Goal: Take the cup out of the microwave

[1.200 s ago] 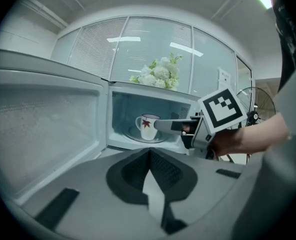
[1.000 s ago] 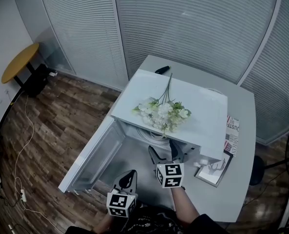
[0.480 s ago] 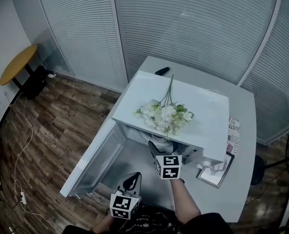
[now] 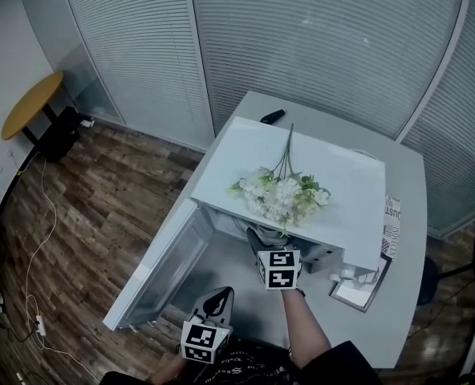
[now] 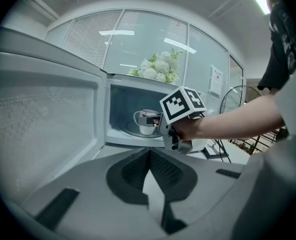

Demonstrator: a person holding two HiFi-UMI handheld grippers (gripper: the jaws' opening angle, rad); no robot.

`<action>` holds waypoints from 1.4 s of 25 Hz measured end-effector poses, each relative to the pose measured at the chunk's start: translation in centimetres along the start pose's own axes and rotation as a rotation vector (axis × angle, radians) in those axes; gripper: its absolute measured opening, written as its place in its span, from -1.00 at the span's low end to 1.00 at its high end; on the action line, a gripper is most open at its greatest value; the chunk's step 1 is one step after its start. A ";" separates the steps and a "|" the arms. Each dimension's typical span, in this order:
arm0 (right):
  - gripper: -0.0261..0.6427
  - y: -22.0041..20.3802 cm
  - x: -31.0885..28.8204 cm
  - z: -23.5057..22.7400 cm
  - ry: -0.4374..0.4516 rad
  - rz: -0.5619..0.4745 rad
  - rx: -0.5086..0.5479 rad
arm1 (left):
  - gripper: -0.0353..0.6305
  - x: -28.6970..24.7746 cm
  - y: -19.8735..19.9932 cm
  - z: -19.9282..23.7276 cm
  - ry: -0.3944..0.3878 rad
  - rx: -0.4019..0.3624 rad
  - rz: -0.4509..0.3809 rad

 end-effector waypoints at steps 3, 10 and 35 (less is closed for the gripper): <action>0.33 0.1 -0.6 -0.3 -0.014 -0.003 -0.010 | -0.88 0.0 0.0 0.4 -0.003 0.013 0.008; 0.33 0.2 -1.9 -0.6 -0.035 0.015 0.011 | -0.88 -0.3 0.2 0.8 -0.018 0.001 0.019; 0.29 -0.4 -2.8 -0.9 -0.013 0.056 0.053 | -0.88 -1.5 0.4 1.5 -0.039 -0.009 0.053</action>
Point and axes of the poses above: the fingertips, and each gripper's own axes: x backward along the fingers, z to its left, y out of its top, the point moved 7 cm from there along x, backward along the fingers, and after that the axes turned 7 degrees about x, right-handed, at the moved point
